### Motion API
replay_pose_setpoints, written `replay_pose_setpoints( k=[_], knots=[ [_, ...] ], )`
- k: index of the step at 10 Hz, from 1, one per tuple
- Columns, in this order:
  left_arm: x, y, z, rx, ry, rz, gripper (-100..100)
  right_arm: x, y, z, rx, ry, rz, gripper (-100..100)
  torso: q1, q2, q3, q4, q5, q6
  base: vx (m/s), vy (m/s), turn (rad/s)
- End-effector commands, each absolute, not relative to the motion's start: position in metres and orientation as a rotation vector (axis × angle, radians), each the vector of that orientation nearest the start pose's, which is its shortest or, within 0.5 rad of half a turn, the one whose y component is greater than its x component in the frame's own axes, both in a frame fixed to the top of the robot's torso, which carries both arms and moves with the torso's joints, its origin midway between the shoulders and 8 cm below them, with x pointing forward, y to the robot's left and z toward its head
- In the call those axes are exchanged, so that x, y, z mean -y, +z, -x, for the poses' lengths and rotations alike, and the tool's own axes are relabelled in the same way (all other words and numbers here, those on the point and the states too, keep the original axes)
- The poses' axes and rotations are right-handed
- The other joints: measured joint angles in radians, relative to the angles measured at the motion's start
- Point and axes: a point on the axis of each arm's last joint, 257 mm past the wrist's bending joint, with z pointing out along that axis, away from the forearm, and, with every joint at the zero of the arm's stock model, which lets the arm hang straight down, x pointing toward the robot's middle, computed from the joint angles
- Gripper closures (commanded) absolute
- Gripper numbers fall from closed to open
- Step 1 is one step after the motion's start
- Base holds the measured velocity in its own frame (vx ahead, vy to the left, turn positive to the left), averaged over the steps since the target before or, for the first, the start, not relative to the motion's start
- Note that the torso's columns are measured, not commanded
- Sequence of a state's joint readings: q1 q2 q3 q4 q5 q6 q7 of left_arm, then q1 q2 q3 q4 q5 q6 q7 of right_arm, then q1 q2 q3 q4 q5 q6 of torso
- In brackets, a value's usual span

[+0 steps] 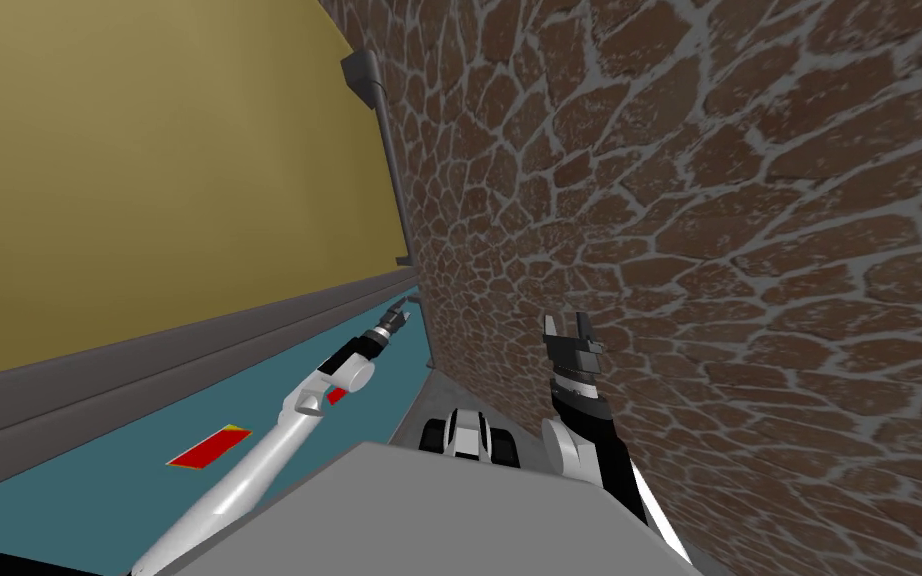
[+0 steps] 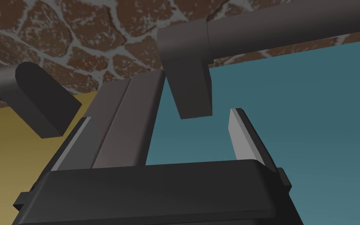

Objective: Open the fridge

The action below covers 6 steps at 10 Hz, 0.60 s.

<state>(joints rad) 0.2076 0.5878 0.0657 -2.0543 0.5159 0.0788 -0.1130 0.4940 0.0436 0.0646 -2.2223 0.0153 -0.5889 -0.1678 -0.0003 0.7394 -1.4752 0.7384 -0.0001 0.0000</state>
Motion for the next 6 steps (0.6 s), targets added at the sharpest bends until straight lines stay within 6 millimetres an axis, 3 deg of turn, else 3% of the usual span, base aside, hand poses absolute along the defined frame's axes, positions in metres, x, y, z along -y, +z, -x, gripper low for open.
replay_pose_setpoints(
  k=[1,6],
  knots=[
    [-0.332,-0.086,-0.49,-1.314,-1.187,0.917,-100,0.259,0.018,-0.343,-0.512,1.524,-0.716,0,0.001,0.0,0.0,0.0,0.0,0.0,0.078,0.013,-0.071],
    [-0.347,-0.097,-0.498,-1.368,-1.148,0.954,-100,0.259,0.018,-0.343,-0.512,1.524,-0.716,0,0.0,-0.001,0.0,0.0,0.0,0.0,0.07,-0.003,-0.044]
  ],
)
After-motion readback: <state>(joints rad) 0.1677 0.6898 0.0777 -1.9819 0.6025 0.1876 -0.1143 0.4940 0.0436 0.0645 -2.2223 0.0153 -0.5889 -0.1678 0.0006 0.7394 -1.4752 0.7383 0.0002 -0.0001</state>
